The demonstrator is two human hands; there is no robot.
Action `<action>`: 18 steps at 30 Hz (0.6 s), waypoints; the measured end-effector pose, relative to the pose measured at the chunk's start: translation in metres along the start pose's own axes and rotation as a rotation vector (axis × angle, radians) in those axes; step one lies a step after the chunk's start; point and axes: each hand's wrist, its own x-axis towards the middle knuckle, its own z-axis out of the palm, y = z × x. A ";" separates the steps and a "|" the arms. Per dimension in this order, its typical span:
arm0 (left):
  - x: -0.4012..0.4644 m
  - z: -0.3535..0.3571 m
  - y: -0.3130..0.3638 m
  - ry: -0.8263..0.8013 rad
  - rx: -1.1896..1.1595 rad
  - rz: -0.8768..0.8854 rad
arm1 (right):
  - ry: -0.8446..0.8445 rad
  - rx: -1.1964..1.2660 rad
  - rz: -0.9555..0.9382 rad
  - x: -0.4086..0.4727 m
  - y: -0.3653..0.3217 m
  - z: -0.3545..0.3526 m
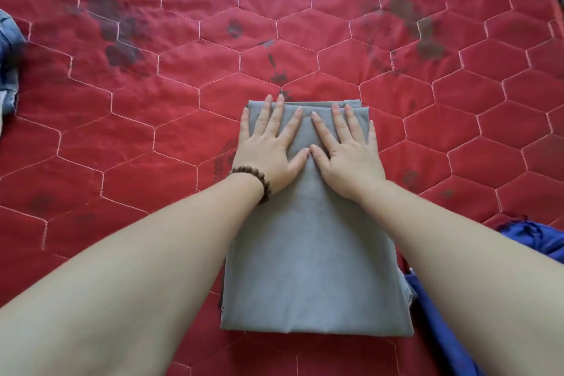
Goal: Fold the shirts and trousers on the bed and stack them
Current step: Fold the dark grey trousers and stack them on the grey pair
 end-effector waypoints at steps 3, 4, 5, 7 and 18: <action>-0.010 -0.009 0.005 -0.026 -0.018 -0.014 | 0.006 -0.051 0.035 -0.008 -0.007 -0.010; -0.020 -0.009 0.008 -0.018 -0.032 -0.017 | 0.053 -0.057 0.055 -0.020 -0.015 -0.009; -0.035 -0.007 0.012 -0.007 -0.050 -0.009 | 0.104 -0.045 0.070 -0.036 -0.024 -0.005; -0.075 0.002 0.019 0.011 -0.059 0.029 | 0.160 -0.017 0.054 -0.086 -0.044 0.015; -0.210 0.036 0.020 -0.054 -0.046 0.006 | 0.058 -0.012 0.129 -0.218 -0.016 0.066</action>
